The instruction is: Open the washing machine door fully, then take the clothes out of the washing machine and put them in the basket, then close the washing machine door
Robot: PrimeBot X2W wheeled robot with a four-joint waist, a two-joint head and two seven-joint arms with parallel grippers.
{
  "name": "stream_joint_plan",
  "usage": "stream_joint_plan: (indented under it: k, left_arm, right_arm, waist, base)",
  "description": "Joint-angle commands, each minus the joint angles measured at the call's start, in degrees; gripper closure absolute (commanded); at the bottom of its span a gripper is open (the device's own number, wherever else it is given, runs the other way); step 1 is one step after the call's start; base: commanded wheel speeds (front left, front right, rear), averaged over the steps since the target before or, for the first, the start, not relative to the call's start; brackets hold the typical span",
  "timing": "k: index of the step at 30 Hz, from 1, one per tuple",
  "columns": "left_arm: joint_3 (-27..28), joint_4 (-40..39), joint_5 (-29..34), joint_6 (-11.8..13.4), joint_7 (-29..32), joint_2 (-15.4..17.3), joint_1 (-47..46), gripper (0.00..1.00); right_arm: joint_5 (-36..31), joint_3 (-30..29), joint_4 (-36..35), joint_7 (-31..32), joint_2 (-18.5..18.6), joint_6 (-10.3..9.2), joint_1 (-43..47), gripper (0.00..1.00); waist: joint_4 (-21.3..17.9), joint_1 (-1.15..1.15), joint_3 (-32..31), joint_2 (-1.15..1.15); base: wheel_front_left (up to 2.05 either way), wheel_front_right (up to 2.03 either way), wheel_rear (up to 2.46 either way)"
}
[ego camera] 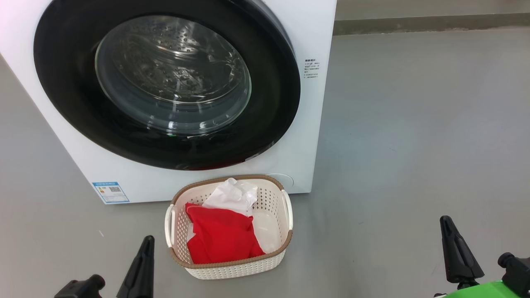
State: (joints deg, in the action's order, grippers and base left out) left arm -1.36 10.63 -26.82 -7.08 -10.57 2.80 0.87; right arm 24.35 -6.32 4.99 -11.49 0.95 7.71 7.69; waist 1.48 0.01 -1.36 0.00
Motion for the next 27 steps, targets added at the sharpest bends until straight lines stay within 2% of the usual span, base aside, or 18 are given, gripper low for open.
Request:
stream_joint_plan:
  k: [1, 27]
  left_arm:
    - [1.03, -1.1, -2.14, -0.08, 0.47, 0.36, -2.38, 1.0]
    - [2.74, 0.03, -17.81, -0.16, 4.6, 0.29, -3.55, 1.0]
  right_arm:
    - [2.21, 0.39, -0.97, 0.48, 0.95, -0.04, -2.76, 1.0]
    - [18.89, 0.73, 1.49, 4.43, 1.54, -0.09, -5.47, 1.0]
  waist:
    - [-0.03, -0.01, 0.03, 0.0]
    - [-0.39, -0.01, 0.41, 0.0]
  base:
    - [0.0, 0.0, 0.0]
    - [0.0, 0.0, 0.0]
